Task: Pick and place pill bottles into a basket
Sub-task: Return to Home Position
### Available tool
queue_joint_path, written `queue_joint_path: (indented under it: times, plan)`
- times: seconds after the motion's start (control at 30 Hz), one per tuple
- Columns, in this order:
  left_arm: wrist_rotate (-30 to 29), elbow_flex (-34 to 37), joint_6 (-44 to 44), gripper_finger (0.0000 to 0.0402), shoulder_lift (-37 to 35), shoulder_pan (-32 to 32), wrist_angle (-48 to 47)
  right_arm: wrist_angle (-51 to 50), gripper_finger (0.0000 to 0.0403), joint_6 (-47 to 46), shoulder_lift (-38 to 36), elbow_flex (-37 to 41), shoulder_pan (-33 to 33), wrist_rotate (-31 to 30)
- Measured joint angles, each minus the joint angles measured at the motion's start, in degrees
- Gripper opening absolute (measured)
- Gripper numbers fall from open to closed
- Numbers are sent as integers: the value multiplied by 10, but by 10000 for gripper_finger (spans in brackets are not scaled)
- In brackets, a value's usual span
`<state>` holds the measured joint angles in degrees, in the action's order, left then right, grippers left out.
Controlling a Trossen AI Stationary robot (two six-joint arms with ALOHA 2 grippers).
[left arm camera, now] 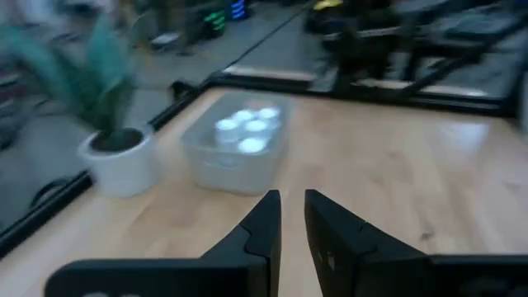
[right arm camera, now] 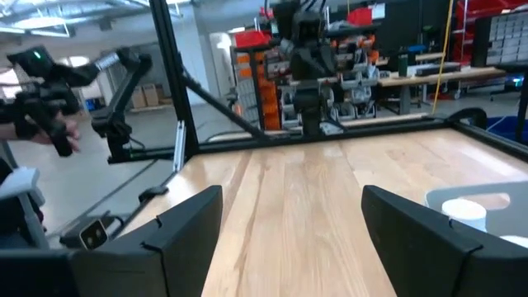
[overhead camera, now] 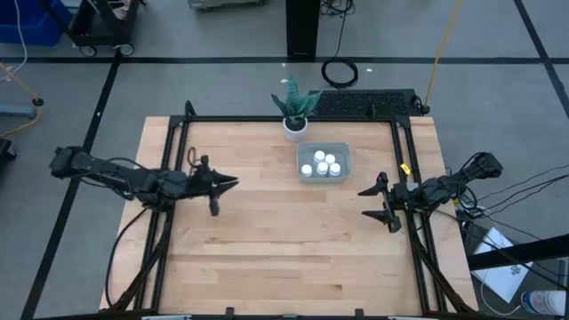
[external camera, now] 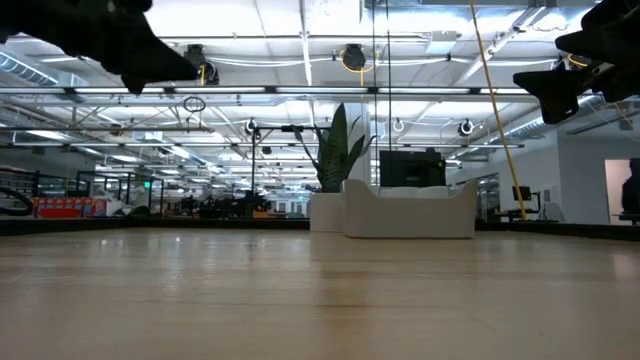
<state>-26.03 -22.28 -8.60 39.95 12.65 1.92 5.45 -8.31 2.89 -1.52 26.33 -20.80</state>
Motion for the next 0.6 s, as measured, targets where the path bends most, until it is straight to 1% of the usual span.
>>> queue_joint_path:
  times: [0.13,0.3,0.37,0.43,0.6]
  plan:
    - [79,52,29,62,-71,5,-5,0,282,0,3,0,0,0]
    - [146,115,16,63,-167,6,2,3,283,0,3,0,0,0]
    - [167,137,26,63,-202,7,7,2,284,0,4,0,0,0]
    - [175,152,36,63,-231,8,12,1,283,0,4,0,0,0]
    - [168,174,36,63,-284,9,-9,1,282,0,4,0,0,0]
